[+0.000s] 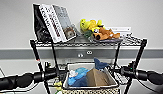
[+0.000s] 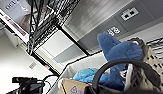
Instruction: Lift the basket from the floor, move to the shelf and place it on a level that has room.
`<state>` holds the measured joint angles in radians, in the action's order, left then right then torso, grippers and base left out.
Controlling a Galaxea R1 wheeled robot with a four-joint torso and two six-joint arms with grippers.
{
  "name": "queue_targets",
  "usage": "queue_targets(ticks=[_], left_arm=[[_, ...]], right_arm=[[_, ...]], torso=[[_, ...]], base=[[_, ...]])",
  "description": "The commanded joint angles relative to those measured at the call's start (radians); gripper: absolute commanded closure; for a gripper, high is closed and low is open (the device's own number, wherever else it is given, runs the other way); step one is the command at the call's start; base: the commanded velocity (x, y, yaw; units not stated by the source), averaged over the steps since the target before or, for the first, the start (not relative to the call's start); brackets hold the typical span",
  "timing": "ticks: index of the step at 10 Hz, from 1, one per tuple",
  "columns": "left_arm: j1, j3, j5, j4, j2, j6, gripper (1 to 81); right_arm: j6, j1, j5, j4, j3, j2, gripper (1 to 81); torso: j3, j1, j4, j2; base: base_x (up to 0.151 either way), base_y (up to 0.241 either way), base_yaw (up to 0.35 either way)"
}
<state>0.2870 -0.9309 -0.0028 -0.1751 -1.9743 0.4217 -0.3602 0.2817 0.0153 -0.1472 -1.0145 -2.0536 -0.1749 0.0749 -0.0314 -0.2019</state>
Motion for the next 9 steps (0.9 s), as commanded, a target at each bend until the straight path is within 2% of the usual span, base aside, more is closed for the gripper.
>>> queue_targets(ticks=[1,7,9], left_arm=[[-0.206,-0.102,-0.025,-0.023,-0.085,-0.009,81.1],[-0.291,-0.345,0.09,-0.026,-0.23,-0.008,81.1],[-0.329,-0.422,0.102,-0.03,-0.282,-0.008,81.1]], right_arm=[[-0.008,-0.218,0.057,-0.015,-0.111,-0.091,81.1],[-0.008,-0.284,-0.024,-0.003,-0.341,-0.209,81.1],[-0.008,-0.308,-0.041,0.014,-0.4,-0.246,81.1]], torso=[[0.0,0.0,0.0,0.0],[-0.001,0.0,0.0,0.0],[-0.001,0.0,0.0,0.001]], base=[[0.0,0.0,0.0],[0.0,0.0,0.0],[0.0,0.0,0.0]])
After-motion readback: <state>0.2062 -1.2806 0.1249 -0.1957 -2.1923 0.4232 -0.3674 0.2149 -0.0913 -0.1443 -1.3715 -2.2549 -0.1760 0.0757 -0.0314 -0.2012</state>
